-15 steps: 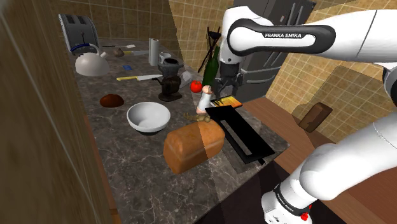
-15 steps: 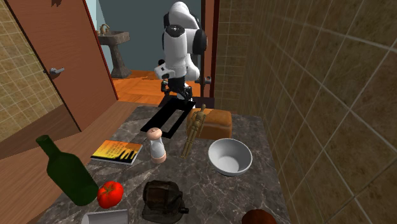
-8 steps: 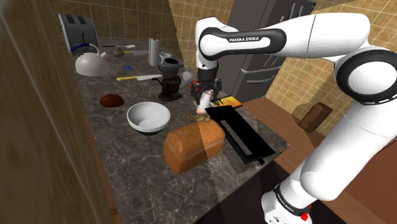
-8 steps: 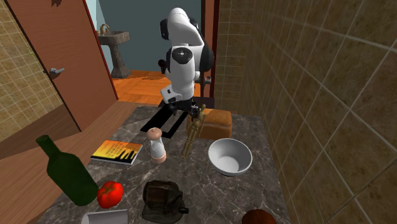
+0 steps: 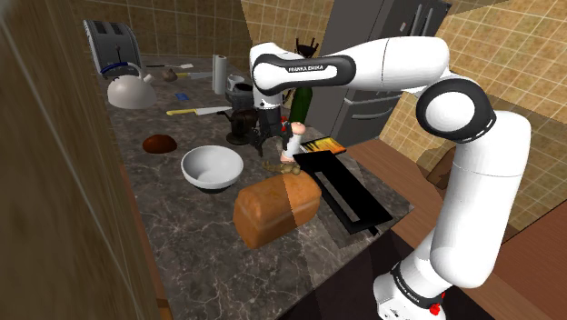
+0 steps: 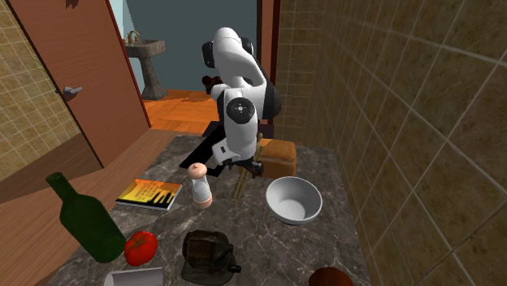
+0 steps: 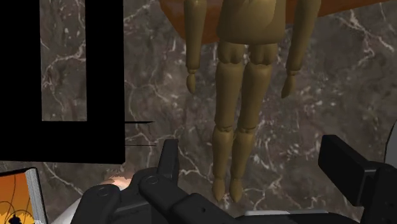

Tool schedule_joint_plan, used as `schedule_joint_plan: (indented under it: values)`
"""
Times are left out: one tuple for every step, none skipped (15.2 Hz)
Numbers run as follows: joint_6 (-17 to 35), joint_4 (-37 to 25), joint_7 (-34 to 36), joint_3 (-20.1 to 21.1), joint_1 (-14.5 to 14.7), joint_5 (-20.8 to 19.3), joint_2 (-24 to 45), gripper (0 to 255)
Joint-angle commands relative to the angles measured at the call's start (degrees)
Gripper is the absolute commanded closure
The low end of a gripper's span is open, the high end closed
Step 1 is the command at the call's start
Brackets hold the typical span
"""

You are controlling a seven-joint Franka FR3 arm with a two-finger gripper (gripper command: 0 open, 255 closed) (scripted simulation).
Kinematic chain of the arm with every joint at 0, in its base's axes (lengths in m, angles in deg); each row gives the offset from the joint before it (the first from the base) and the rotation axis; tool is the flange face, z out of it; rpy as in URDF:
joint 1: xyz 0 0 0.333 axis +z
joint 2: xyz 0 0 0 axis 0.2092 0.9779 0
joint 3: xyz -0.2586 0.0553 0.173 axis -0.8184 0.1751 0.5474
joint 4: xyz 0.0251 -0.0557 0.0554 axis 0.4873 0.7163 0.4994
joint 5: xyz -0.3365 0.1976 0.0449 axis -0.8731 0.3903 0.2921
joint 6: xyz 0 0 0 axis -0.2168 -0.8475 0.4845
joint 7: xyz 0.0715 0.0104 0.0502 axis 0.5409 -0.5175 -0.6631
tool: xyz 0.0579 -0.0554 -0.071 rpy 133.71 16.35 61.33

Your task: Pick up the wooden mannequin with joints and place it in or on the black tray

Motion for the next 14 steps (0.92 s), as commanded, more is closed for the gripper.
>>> schedule_joint_plan:
  values:
    - [1.1,0.8,0.2,0.0,0.0,0.0,0.4,0]
    - [1.9,1.8,0.2,0.0,0.0,0.0,0.2,0]
    - [2.7,2.8,0.2,0.0,0.0,0.1,0.1,0]
    - [3.5,3.7,0.2,0.0,-0.1,0.1,-0.1,0]
    - [4.3,4.7,0.2,0.0,-0.1,0.1,-0.2,0]
    - [5.6,6.1,0.2,0.0,-0.2,0.1,-0.4,0]
    - [5.6,6.1,0.2,0.0,-0.2,0.1,-0.4,0]
    - [5.6,6.1,0.2,0.0,-0.2,0.1,-0.4,0]
    - [5.6,6.1,0.2,0.0,-0.2,0.1,-0.4,0]
    - [5.6,6.1,0.2,0.0,-0.2,0.1,-0.4,0]
    - [5.6,6.1,0.2,0.0,-0.2,0.1,-0.4,0]
    - [5.6,6.1,0.2,0.0,-0.2,0.1,-0.4,0]
    - [5.6,6.1,0.2,0.0,-0.2,0.1,-0.4,0]
    - [5.6,6.1,0.2,0.0,-0.2,0.1,-0.4,0]
